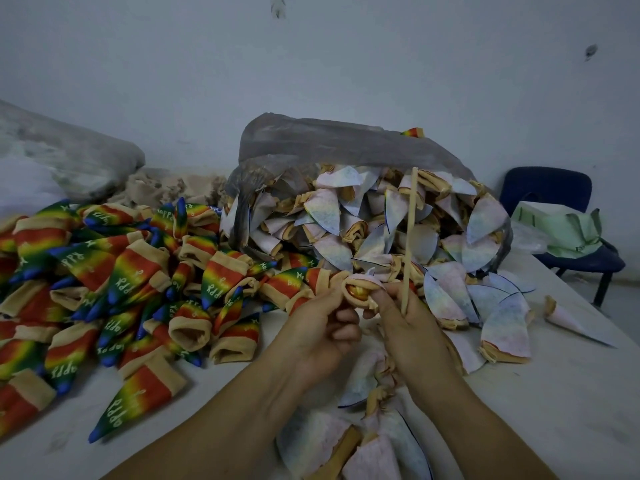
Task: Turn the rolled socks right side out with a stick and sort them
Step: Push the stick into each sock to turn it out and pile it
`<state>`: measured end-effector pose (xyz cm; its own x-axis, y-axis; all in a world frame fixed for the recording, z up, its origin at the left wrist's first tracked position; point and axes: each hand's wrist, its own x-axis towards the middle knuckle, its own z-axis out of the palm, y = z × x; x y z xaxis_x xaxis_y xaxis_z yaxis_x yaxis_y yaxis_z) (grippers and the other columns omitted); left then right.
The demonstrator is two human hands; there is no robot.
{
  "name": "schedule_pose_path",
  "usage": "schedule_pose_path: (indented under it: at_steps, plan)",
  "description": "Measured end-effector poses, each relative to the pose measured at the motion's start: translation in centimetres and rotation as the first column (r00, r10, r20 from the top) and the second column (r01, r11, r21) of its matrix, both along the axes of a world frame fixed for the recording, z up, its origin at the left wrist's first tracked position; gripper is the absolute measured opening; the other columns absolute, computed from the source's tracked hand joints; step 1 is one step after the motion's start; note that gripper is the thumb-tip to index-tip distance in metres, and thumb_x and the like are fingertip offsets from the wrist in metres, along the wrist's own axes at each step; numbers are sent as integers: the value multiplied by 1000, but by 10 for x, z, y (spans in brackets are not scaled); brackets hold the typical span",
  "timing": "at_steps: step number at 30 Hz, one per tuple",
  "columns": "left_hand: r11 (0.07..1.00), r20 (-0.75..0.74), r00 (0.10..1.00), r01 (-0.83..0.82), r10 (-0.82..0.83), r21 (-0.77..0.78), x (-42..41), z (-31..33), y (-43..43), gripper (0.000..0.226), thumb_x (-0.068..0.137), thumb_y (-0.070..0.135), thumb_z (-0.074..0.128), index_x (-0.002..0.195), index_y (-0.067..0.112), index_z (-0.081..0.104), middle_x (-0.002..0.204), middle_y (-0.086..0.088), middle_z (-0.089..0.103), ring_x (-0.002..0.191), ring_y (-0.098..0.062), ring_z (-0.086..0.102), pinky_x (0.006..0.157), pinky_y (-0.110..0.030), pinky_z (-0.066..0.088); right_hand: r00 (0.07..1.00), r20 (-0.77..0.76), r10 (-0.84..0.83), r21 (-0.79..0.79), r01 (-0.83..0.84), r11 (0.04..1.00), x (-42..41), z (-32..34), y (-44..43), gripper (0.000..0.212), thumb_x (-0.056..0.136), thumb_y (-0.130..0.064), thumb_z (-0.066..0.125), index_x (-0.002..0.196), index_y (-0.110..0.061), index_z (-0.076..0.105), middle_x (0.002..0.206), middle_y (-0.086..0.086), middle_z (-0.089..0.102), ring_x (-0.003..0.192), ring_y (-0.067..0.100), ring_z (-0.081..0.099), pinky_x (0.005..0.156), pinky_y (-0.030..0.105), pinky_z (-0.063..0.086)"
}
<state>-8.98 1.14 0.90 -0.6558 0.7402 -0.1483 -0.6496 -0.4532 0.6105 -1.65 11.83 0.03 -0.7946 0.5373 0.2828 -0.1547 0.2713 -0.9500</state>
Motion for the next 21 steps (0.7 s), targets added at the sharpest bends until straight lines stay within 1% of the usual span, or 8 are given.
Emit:
schedule_pose_path:
  at_steps: [2,4,8,11,13,15,18,21]
  plan:
    - [988,84,992,86,-97,127,1,2,-2,22,92,15,49,90,1,66,62,-4,53,38,-3,36,34,-12,26,1000,3,25,-30,-25,999,-1,-1,-1,29,79,-54,50,91,-30,62,75,-11,65,59,-3,57,52,10,43]
    - [988,54,995,74,-82,132,1,0,-3,23,88,13,52,92,-2,69,63,-6,57,40,-4,41,36,-12,33,998,11,56,-54,-55,997,-1,-1,-2,31,76,-56,50,90,-30,61,69,-8,61,50,-3,51,47,11,39]
    - [980,-331,933,-178,140,-88,1,-9,-2,29,93,29,59,109,4,62,73,-6,67,59,-10,62,54,-19,51,997,57,53,118,-59,991,2,-1,6,14,94,-34,49,94,-23,58,79,-4,63,63,-4,59,54,7,43]
    - [959,-658,749,-236,78,-155,1,-14,-5,48,80,51,69,119,24,62,95,5,71,78,-9,68,69,-20,53,997,70,44,203,-58,977,3,1,10,15,96,-33,46,94,-22,56,85,-1,63,71,-2,59,59,7,43]
    - [936,-766,642,-286,29,-203,2,-13,-6,36,83,44,69,116,32,66,97,13,69,81,-3,67,70,-19,52,996,78,53,219,-69,973,4,1,9,17,96,-34,46,97,-22,57,87,-6,64,74,-7,59,60,5,43]
    - [918,-784,618,-339,52,-207,4,-11,-7,18,91,28,65,109,32,69,86,13,71,72,-1,65,66,-16,51,996,71,54,231,-69,971,5,0,8,15,96,-34,46,97,-23,57,87,-8,64,75,-9,59,61,5,43]
    - [901,-782,620,-372,65,-220,4,-11,-6,13,98,23,58,103,23,70,77,9,70,65,-3,62,64,-16,50,998,53,20,272,-33,962,4,-1,5,9,96,-35,46,90,-34,52,84,-7,63,74,-2,60,58,9,44]
    - [916,-699,709,-337,95,-217,5,-12,-4,20,98,24,57,101,10,70,83,-1,69,67,-7,62,66,-19,51,999,29,-21,314,11,949,1,-3,0,9,96,-35,47,87,-36,49,76,-6,61,69,4,58,63,25,49]
